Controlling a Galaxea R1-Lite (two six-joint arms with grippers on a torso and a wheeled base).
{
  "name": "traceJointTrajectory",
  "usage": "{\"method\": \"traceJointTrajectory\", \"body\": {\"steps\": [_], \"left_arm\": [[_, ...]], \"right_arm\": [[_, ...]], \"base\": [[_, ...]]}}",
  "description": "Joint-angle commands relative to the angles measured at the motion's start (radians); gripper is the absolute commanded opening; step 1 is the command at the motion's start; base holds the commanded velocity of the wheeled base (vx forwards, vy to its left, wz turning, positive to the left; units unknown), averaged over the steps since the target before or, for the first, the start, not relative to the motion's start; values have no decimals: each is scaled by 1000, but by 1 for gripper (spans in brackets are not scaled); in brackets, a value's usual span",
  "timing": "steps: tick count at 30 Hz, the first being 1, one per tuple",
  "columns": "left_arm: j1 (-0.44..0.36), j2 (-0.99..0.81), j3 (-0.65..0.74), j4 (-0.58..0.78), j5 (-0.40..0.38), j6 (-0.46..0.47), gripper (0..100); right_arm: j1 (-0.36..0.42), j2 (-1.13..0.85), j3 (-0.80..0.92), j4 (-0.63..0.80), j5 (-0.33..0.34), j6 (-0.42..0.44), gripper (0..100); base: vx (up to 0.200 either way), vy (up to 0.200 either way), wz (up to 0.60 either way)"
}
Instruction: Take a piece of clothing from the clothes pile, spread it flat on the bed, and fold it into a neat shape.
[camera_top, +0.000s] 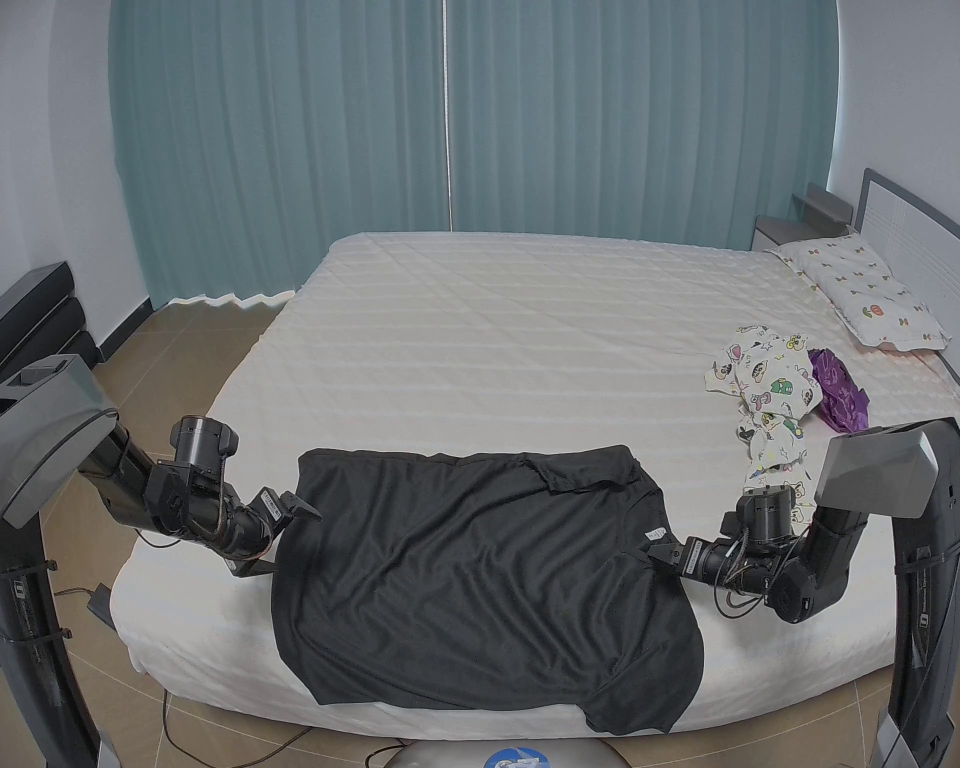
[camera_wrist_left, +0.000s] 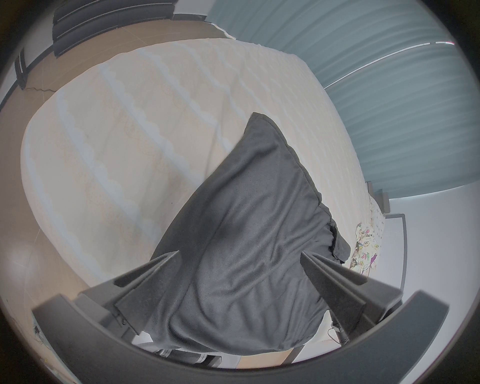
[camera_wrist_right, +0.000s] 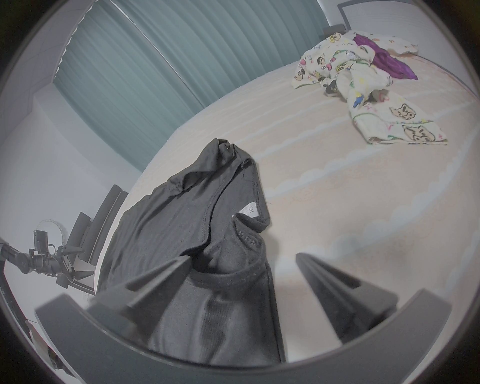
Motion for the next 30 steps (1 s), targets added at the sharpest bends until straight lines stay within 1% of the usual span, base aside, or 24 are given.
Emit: {"method": "traceJointTrajectory", "body": {"steps": [1,7,16,19,23,26,27,30], "left_arm": [[0,9,-1,-3,0,0,100],[-2,9,-1,-1,1,1,100],[-2,9,-1,0,1,3,100],[-2,9,-1,0,1,3,100],[-2,11,-1,0,1,3,100],[-2,11,-1,0,1,3,100],[-2,11,-1,0,1,3,100],[-2,11,-1,0,1,1,100]], "right_arm": [[-3,9,-19,0,-1,3,0],[-32,-38,30,3,-1,27,0],[-83,-93,94,12,0,23,0],[-100,-109,126,52,2,14,0],[-130,-110,120,80,2,-11,0],[-132,-106,126,86,6,-15,0],[-129,-98,125,92,8,-28,100],[-127,-96,108,92,11,-31,100]], "base": [[0,0,0],[0,0,0],[0,0,0],[0,0,0],[0,0,0],[0,0,0],[0,0,0],[0,0,0]]}}
